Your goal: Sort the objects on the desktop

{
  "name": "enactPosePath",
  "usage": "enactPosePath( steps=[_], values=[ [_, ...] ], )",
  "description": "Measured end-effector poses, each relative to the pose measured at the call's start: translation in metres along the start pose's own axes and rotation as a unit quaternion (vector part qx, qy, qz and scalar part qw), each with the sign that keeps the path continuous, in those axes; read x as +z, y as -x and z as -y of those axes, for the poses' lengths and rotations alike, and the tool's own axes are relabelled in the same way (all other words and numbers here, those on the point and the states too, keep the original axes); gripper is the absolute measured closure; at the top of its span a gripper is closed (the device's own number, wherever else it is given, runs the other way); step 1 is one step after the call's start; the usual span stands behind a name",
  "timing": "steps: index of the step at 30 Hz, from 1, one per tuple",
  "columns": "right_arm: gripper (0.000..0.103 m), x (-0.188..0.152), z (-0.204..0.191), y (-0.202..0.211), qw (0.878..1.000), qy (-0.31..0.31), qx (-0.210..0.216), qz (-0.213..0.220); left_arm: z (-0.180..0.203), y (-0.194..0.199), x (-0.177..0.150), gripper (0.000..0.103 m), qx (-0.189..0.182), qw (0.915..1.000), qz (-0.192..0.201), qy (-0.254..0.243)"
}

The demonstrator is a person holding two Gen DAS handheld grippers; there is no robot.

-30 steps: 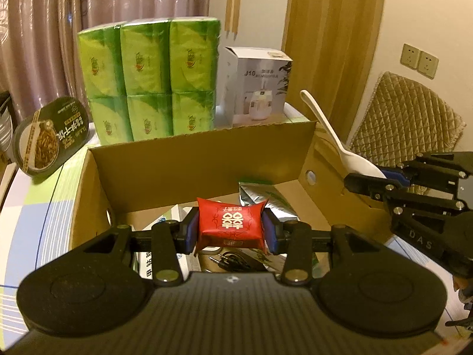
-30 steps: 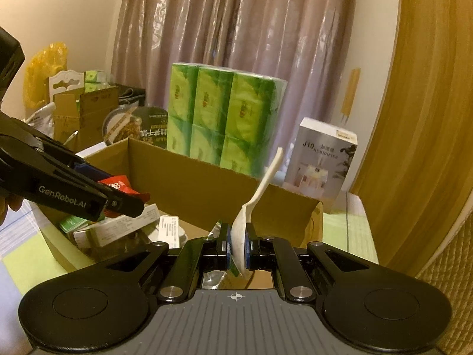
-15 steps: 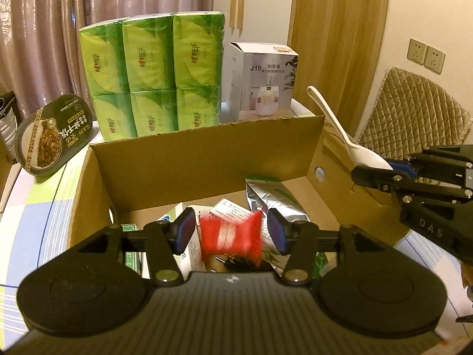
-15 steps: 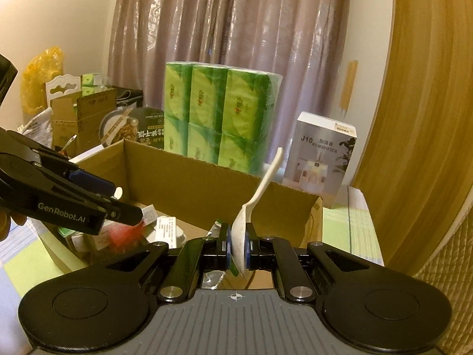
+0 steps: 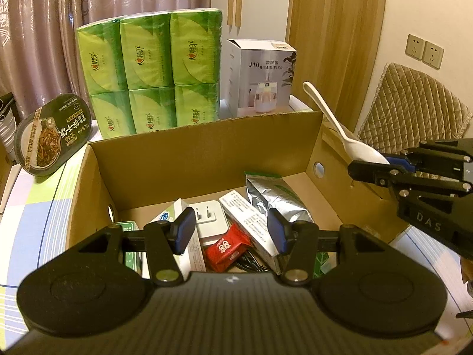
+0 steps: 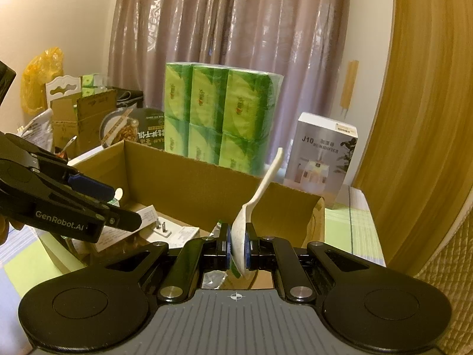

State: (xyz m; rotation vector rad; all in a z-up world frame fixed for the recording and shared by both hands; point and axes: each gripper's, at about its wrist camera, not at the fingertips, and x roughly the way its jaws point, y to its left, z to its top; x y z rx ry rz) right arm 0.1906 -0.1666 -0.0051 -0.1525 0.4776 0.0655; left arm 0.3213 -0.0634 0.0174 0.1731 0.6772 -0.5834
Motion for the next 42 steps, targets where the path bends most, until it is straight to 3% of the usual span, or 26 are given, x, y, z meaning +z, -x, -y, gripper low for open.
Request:
enactPosePath(
  steps=[8, 30, 31, 32, 34, 35, 37, 42],
  values=[
    [0.097, -0.001, 0.001, -0.001, 1.000, 0.012, -0.016, 0.019, -0.001, -0.001, -0.002, 0.055, 0.001, 1.0000, -0.002, -0.003],
    [0.096, -0.002, 0.001, -0.003, 1.000, 0.017, -0.016, 0.014, -0.001, -0.002, -0.002, 0.055, 0.000, 1.0000, -0.005, -0.005],
    [0.088, -0.002, 0.001, -0.003, 1.000, 0.016, -0.017, 0.014, -0.001, -0.002, -0.002, 0.055, 0.001, 1.0000, -0.005, -0.005],
    [0.062, -0.003, 0.001, -0.002, 1.000, 0.015, -0.019, 0.016, -0.001, -0.002, -0.002, 0.055, 0.001, 1.0000, -0.005, -0.004],
    [0.025, -0.003, 0.003, -0.001, 0.999, 0.006, -0.025, 0.026, -0.002, -0.001, -0.002, 0.050, 0.002, 1.0000, -0.004, -0.001],
    [0.024, -0.003, 0.005, 0.001, 0.999, -0.001, -0.027, 0.031, -0.003, -0.001, -0.001, 0.039, 0.004, 1.0000, -0.003, 0.003],
    [0.024, -0.002, 0.007, 0.002, 0.999, -0.007, -0.027, 0.032, -0.006, 0.001, -0.001, 0.031, 0.016, 0.9998, 0.006, 0.008],
    [0.024, -0.002, 0.010, 0.000, 0.999, -0.016, -0.028, 0.025, -0.012, 0.004, 0.001, 0.027, 0.025, 0.9995, 0.012, 0.015]
  ],
)
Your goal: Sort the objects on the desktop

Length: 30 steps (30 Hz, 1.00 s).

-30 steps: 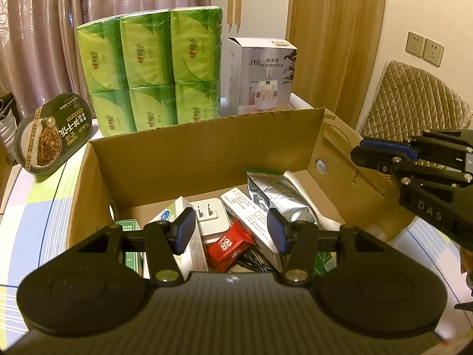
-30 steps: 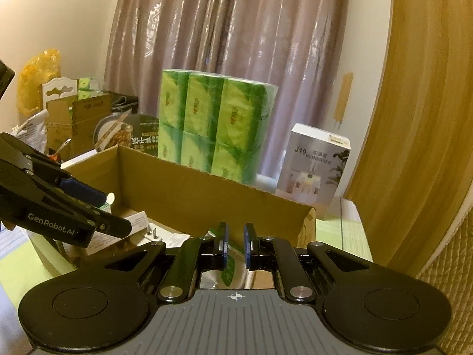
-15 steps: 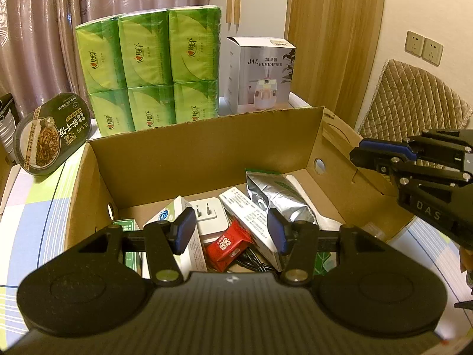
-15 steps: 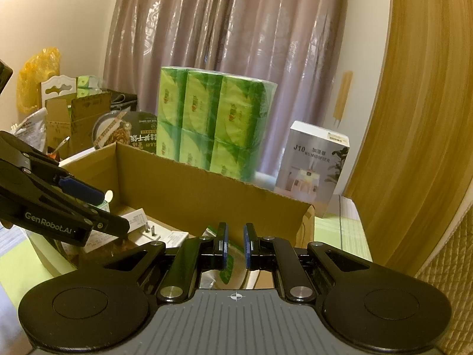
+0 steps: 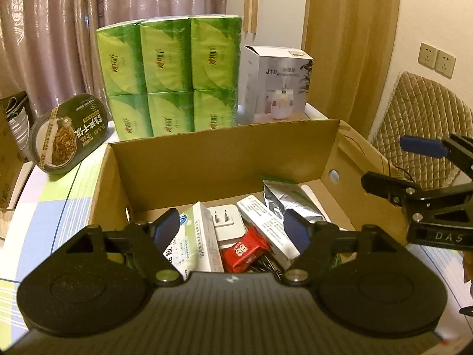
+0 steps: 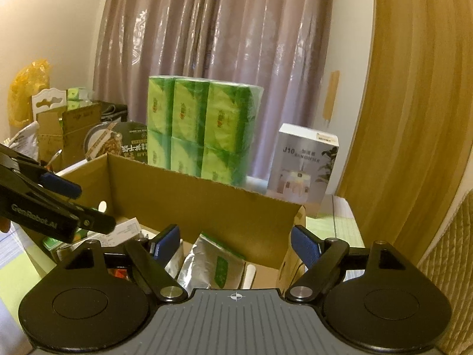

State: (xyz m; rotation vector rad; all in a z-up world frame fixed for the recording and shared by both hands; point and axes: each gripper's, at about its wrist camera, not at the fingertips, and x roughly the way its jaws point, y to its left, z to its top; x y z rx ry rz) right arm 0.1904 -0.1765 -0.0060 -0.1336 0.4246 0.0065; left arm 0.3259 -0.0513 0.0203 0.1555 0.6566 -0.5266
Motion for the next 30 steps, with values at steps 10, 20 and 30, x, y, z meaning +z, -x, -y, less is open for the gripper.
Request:
enactPosePath(
  steps=[10, 20, 30],
  values=[
    [0.009, 0.002, -0.001, 0.012, 0.999, -0.036, 0.004, -0.014, -0.005, 0.020, 0.000, 0.001, 0.030, 0.9993, 0.021, -0.007],
    [0.002, 0.003, 0.007, 0.056, 0.994, -0.111, -0.013, -0.011, -0.004, 0.058, -0.011, 0.001, 0.054, 0.9967, 0.059, 0.006],
    [0.002, 0.019, -0.008, 0.126, 0.991, -0.129, -0.021, -0.023, 0.020, 0.136, -0.026, 0.001, 0.070, 0.9940, 0.075, 0.037]
  ],
)
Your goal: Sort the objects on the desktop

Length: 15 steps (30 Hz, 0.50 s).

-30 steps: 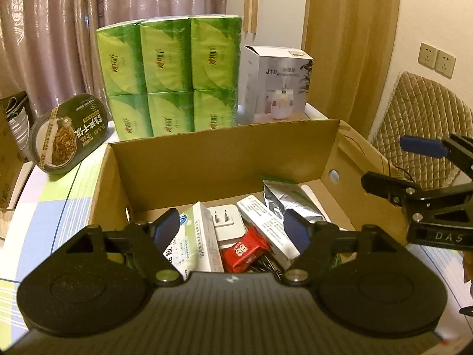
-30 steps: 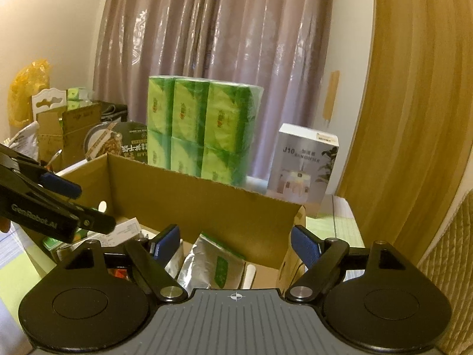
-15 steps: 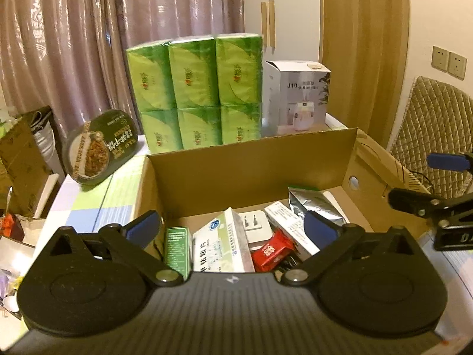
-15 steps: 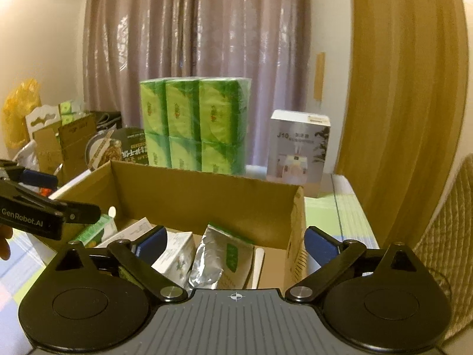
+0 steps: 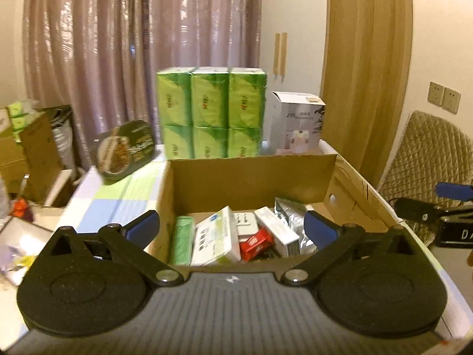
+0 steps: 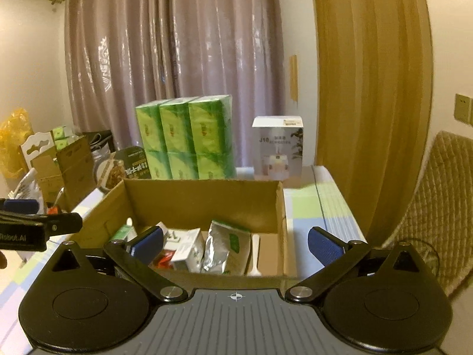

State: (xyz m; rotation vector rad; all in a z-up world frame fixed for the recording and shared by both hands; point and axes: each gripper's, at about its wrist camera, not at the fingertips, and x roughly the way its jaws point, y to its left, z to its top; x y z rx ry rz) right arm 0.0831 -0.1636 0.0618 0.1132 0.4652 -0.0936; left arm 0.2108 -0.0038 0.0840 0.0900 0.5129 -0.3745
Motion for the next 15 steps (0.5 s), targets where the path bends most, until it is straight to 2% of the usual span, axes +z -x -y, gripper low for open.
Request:
enactPosePath(
  steps=[3, 9, 15],
  values=[
    [0.002, 0.001, -0.006, 0.024, 1.000, -0.012, -0.005, -0.019, 0.004, 0.031, -0.002, 0.001, 0.011, 0.9999, 0.001, 0.010],
    [0.002, -0.004, -0.021, 0.070, 0.997, -0.025, -0.012, -0.069, 0.011, 0.086, -0.017, 0.001, 0.026, 0.9992, -0.024, 0.021],
    [0.002, -0.010, -0.036, 0.115, 0.996, -0.037, -0.002, -0.084, 0.011, 0.134, -0.034, 0.001, 0.026, 0.9988, -0.029, 0.030]
  ],
)
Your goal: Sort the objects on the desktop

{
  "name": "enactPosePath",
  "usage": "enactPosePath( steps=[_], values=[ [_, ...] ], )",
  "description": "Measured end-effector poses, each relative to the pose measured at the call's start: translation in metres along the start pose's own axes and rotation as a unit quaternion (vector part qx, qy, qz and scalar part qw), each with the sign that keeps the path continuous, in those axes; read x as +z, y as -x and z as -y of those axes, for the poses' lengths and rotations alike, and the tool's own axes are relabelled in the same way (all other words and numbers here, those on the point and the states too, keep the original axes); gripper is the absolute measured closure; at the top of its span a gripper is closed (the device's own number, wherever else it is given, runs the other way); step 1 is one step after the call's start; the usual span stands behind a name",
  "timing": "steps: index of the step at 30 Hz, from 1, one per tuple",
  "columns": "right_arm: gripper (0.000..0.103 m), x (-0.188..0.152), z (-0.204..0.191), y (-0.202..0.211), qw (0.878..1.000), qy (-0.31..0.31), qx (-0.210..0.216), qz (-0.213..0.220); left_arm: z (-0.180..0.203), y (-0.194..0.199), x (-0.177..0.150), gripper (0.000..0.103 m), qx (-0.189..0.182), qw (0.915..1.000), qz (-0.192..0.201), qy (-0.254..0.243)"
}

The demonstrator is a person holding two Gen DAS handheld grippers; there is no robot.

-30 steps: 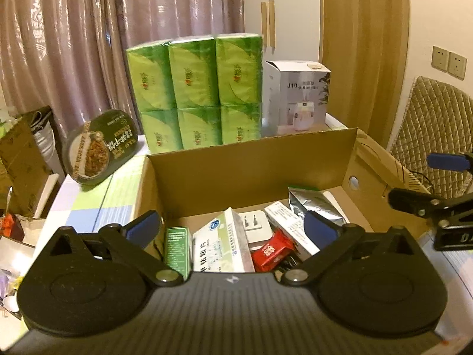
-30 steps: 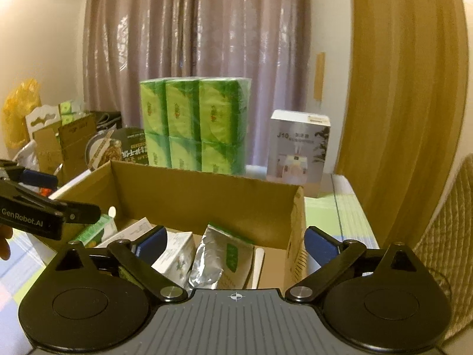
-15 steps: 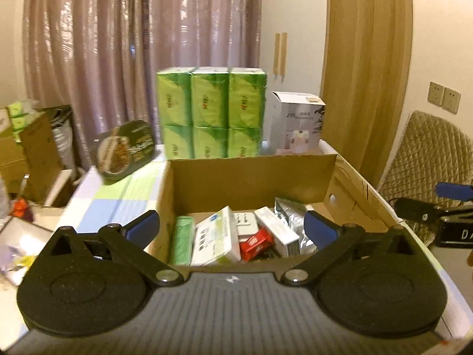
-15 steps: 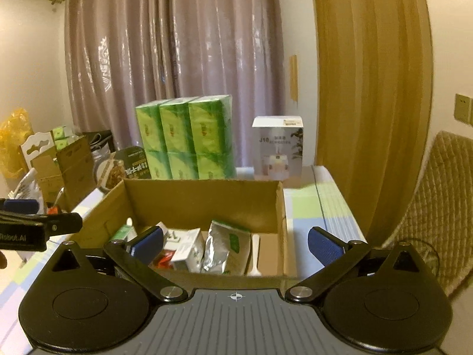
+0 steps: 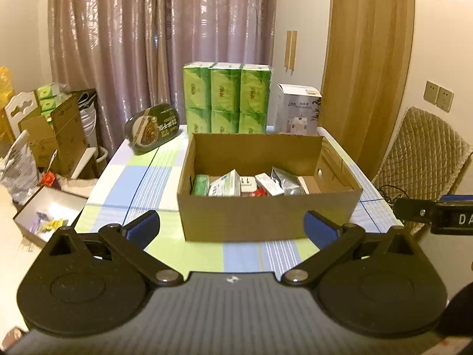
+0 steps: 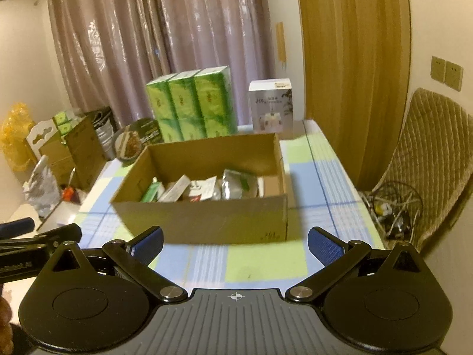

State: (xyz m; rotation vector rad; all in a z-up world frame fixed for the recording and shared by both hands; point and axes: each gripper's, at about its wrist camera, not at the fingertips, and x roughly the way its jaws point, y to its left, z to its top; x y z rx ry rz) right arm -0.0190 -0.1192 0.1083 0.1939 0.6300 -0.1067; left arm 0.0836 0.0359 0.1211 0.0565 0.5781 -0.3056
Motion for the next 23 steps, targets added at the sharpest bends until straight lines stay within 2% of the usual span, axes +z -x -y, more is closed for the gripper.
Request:
enactPosePath(
  steps=[11, 23],
  values=[
    [0.002, -0.024, -0.024, 0.042, 1.000, 0.018, 0.020, -0.002, -0.014, 0.046, -0.027, 0.001, 0.007, 0.9998, -0.010, 0.019],
    [0.002, -0.029, -0.020, 0.041, 1.000, 0.006, 0.018, -0.006, -0.009, 0.044, -0.030, 0.001, 0.009, 0.9999, -0.003, 0.013]
  ],
)
